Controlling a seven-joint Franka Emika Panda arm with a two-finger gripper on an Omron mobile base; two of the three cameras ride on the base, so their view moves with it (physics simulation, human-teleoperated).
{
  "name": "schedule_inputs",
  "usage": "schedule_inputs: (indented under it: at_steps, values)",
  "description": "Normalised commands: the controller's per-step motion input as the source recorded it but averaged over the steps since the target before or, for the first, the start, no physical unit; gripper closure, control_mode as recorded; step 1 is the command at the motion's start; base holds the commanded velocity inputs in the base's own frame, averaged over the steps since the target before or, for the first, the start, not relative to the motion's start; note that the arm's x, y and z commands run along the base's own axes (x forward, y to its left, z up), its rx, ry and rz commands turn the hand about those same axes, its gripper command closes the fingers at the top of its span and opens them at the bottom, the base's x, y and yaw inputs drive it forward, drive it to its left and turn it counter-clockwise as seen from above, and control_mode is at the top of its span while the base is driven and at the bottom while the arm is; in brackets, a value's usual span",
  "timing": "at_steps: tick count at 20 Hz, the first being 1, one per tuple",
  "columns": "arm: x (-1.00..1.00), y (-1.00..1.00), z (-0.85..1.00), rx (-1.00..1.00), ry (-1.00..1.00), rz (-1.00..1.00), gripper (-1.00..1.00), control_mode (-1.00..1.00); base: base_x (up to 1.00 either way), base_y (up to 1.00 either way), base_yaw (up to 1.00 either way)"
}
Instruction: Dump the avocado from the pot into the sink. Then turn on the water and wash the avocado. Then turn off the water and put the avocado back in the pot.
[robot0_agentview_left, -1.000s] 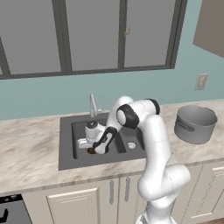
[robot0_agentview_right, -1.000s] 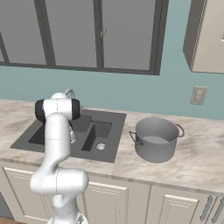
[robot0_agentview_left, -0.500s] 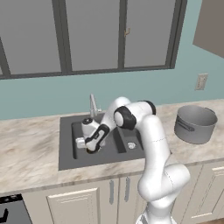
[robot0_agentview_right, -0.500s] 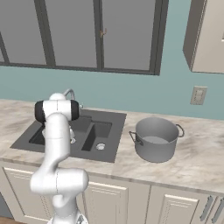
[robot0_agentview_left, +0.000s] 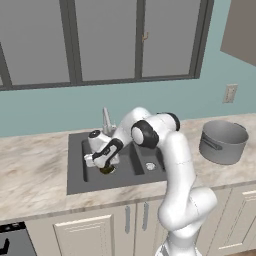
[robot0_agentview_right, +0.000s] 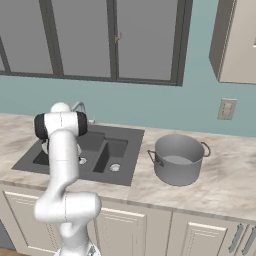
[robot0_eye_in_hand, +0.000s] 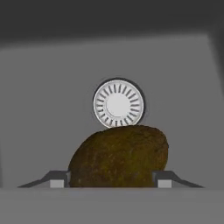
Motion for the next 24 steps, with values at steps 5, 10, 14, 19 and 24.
schedule_inputs:
  at_steps: [5, 10, 14, 19, 24]
  values:
    - [-0.37, -0.14, 0.86, 0.00, -0.24, -0.06, 1.00, -1.00, 0.00, 0.00, 0.00]
    - [-0.37, -0.13, 0.74, 0.00, -0.18, -0.05, 1.00, -1.00, 0.00, 0.00, 0.00]
    - [-0.20, -0.17, 0.90, 0.00, -0.11, -0.05, 1.00, -1.00, 0.00, 0.00, 0.00]
    - [-0.55, -0.41, 0.69, 0.00, -0.01, -0.06, 1.00, -1.00, 0.00, 0.00, 0.00]
    - [-0.59, -0.60, 0.58, 0.00, 0.00, -0.07, 1.00, -1.00, 0.00, 0.00, 0.00]
